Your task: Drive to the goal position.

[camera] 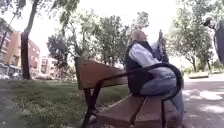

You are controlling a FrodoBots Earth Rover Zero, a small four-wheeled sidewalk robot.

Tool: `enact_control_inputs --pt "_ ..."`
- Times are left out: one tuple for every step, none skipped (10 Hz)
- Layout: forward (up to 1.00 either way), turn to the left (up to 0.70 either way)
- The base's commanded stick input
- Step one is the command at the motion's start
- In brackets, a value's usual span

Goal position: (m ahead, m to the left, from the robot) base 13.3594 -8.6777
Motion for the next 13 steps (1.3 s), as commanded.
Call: enact_control_inputs --pt "0.0 0.0" --pt "0.0 0.0" --pt "0.0 0.0" --pt "0.0 0.0" --pt "0.0 -0.06" --pt "0.0 -0.08" --pt "0.0 -0.08" --pt "0.0 -0.08" --pt "0.0 -0.08" --pt "0.0 -0.08" --pt "0.0 -0.08" --pt "0.0 -0.08" --pt "0.0 -0.08"
